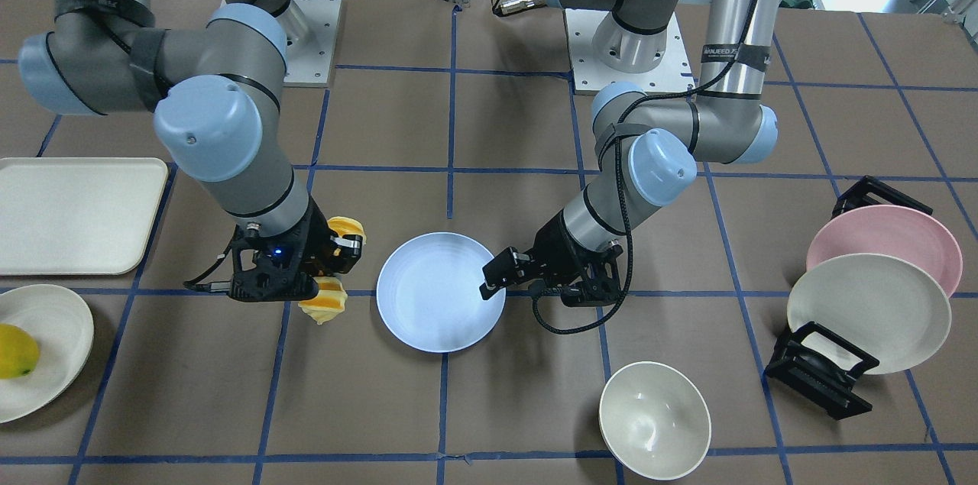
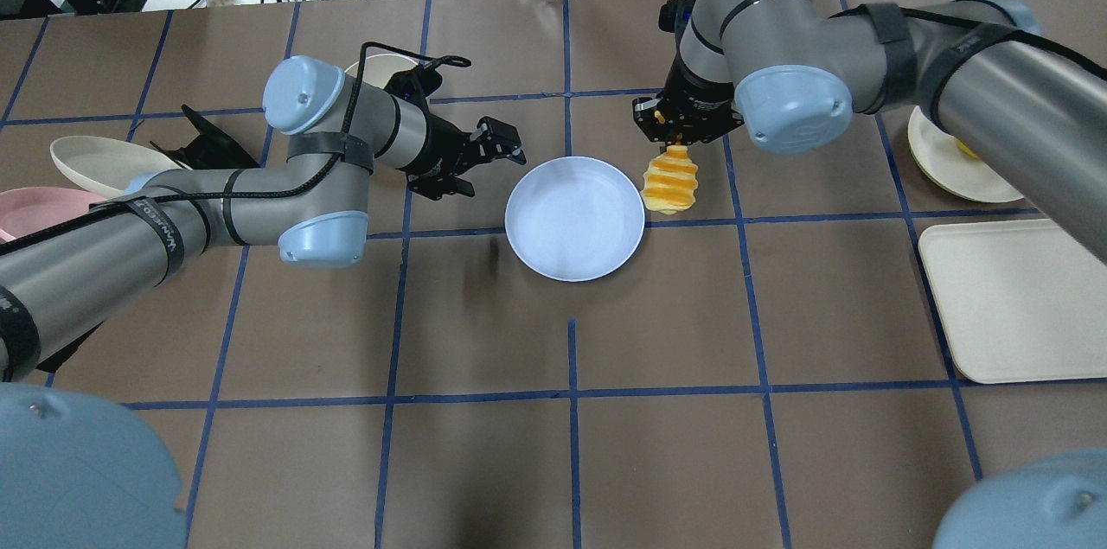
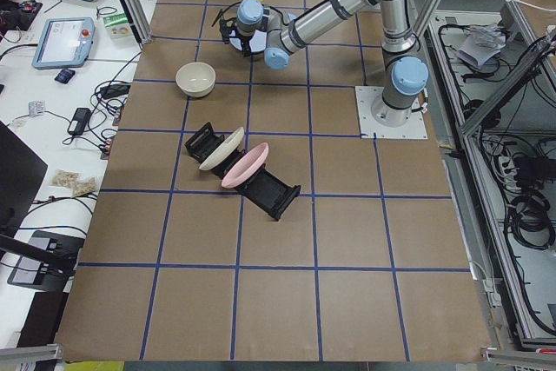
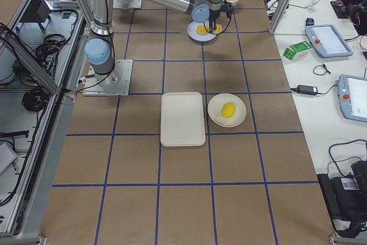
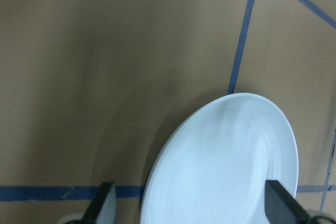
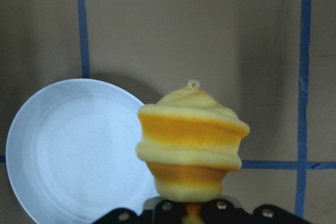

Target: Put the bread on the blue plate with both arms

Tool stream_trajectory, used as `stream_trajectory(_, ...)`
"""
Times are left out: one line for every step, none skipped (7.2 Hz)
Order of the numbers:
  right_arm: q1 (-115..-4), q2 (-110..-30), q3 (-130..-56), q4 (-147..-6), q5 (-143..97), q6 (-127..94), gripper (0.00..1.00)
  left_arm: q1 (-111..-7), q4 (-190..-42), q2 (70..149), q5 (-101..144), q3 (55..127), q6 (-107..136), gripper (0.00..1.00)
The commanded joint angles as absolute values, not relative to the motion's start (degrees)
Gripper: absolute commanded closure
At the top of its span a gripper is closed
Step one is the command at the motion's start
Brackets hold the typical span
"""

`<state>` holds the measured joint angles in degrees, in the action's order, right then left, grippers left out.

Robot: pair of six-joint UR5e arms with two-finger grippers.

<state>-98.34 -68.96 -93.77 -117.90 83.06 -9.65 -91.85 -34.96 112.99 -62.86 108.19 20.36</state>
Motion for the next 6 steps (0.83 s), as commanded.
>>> stream_trajectory(-102.20, -65.32, -92.73, -119.96, 82.19, -17.53, 1.00, -91.41, -50.36, 110.85, -72.88, 98.49, 13.85, 0.00)
stream_trajectory(-103.70, -64.17, -92.81, -122.06, 81.48, -19.84, 1.00, -91.41, -57.15, 109.26, -80.43, 94.44, 13.02, 0.00)
stream_trajectory(-105.19, -63.03, -92.90, -122.34, 81.47, -20.99, 1.00, -90.88, -63.92, 107.68, -84.34, 91.61, 11.96, 0.00)
stream_trajectory(-106.60, -61.36, -92.81, -124.52, 81.47, -21.18, 1.00, -88.44, -71.12, 105.75, -85.33, 88.97, 9.78, 0.00)
stream_trajectory(-106.61, -60.48, -92.99, -124.98, 82.00, -21.36, 0.99, -86.68, -76.85, 103.30, -85.34, 87.64, 9.84, 0.00)
stream_trajectory(-106.70, -60.29, -93.16, -124.63, 82.09, -21.36, 0.84, -86.31, -80.38, 100.75, -85.34, 86.76, 9.84, 0.00)
